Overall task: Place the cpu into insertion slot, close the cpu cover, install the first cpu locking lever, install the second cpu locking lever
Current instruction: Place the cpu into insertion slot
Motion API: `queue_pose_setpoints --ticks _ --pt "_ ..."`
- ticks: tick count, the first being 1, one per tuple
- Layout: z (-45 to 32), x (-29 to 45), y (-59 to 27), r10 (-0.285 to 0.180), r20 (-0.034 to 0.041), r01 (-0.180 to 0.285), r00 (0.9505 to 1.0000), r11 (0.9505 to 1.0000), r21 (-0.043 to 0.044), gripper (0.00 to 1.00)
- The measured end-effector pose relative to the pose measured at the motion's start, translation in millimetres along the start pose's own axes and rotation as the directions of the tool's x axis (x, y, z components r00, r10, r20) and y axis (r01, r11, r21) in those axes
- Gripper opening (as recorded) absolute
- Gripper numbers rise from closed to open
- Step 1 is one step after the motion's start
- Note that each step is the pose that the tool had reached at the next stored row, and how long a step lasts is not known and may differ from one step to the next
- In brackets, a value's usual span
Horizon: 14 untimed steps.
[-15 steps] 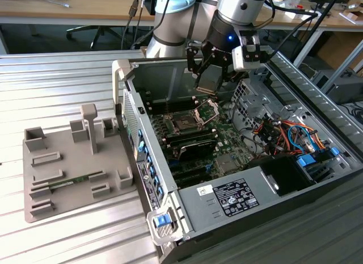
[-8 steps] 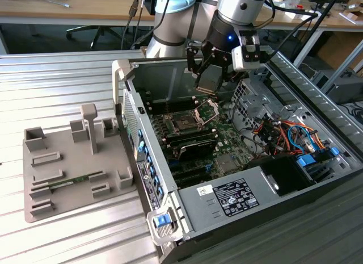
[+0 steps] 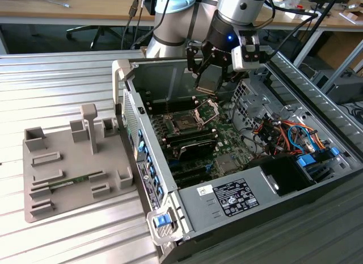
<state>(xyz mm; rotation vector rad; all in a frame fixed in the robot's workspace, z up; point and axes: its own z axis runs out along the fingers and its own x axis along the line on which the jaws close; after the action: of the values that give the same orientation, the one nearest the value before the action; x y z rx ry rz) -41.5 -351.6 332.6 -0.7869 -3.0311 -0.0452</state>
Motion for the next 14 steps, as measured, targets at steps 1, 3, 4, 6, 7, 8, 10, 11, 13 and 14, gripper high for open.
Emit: queue_pose_setpoints --ticks 1,3,4,6,7,8,10,11,13,14 --pt "0.0 0.0 0.0 0.001 0.0001 -0.001 1.0 1.0 0.0 0.54" --pt "0.0 0.0 0.0 0.004 0.0002 -0.004 1.0 1.0 0.0001 0.54" --pt "0.0 0.0 0.0 0.005 0.0002 -0.005 1.0 1.0 0.0 0.54" --pt "0.0 0.0 0.0 0.007 0.0003 -0.007 1.0 1.0 0.0001 0.54" --pt "0.0 0.0 0.0 0.009 0.0003 -0.009 1.0 1.0 0.0 0.54" --pt "0.0 0.0 0.0 0.009 0.0004 -0.009 1.0 1.0 0.0001 0.54" --pt "0.0 0.0 0.0 0.012 0.0004 -0.012 0.9999 0.9999 0.0002 0.54" --pt "0.0 0.0 0.0 0.013 0.0005 -0.013 0.9999 0.9999 0.0001 0.54" --pt "0.0 0.0 0.0 0.018 0.0007 -0.018 0.9998 0.9998 0.0001 0.54" --pt "0.0 0.0 0.0 0.019 0.0008 -0.019 0.9998 0.9998 0.0001 0.54"
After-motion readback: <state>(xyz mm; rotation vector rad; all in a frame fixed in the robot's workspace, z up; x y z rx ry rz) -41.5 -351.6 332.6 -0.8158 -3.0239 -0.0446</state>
